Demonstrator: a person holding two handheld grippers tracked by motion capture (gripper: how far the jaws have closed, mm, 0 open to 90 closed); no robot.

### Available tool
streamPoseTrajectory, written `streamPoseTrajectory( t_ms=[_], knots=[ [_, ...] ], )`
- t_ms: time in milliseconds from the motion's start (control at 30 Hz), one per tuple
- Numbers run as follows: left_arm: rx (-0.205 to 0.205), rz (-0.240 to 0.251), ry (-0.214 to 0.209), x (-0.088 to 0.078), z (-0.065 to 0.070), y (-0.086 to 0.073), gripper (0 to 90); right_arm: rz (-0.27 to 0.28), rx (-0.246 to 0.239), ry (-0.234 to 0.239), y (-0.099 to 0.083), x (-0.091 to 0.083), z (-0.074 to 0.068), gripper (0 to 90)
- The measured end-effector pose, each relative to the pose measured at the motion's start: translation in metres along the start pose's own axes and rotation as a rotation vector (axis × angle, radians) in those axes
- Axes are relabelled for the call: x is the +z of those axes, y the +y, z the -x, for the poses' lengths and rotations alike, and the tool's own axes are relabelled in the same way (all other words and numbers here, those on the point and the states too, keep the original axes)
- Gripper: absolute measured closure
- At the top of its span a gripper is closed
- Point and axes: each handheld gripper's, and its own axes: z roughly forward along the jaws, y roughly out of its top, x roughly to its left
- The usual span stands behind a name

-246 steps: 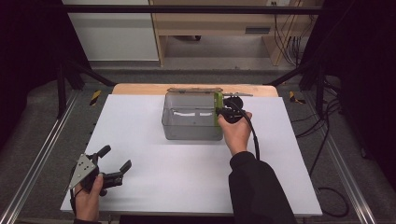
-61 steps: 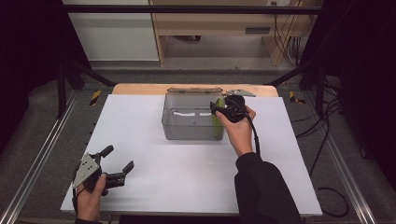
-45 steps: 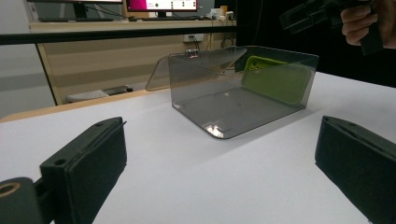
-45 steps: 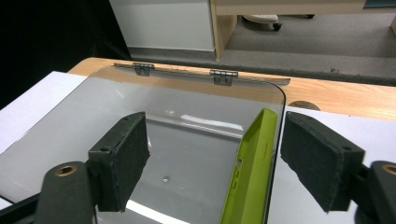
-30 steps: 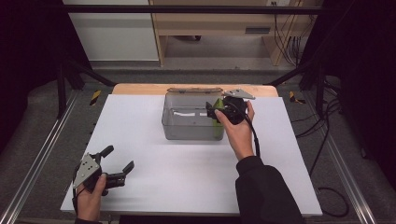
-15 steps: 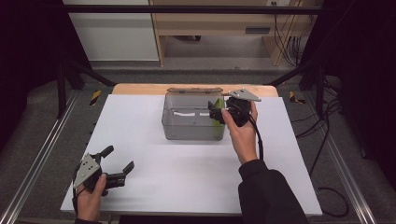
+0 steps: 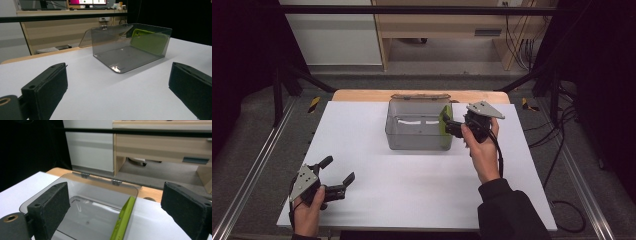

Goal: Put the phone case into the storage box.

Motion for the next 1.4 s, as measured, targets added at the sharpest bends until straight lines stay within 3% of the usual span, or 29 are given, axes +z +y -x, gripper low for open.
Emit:
streamPoseTrajectory(
  t_ms=[200,400,533,800,1167,1400],
  knots=[
    [-0.009,-0.001,0.0,-0.001,-0.001,0.0,1.7,0.046,-0.008,-0.026,-0.005,-0.016,0.01,10.4],
    [-0.009,-0.009,-0.01,-0.004,0.0,0.001,0.9,0.034,-0.028,0.014,-0.01,-0.034,0.018,8.2],
    [-0.015,-0.011,-0.017,-0.006,0.0,0.001,0.9,0.033,-0.08,0.016,-0.02,-0.047,0.022,6.5],
    [-0.043,-0.012,-0.007,-0.011,-0.005,0.0,0.9,0.051,-0.038,0.024,-0.038,-0.068,0.034,6.4],
    [-0.055,-0.015,-0.01,-0.016,-0.01,-0.002,0.9,0.038,-0.063,0.032,-0.069,-0.093,0.045,3.9],
    [-0.071,0.001,-0.021,-0.016,-0.01,-0.003,0.9,0.074,-0.057,0.04,-0.094,-0.109,0.058,4.0]
  ],
)
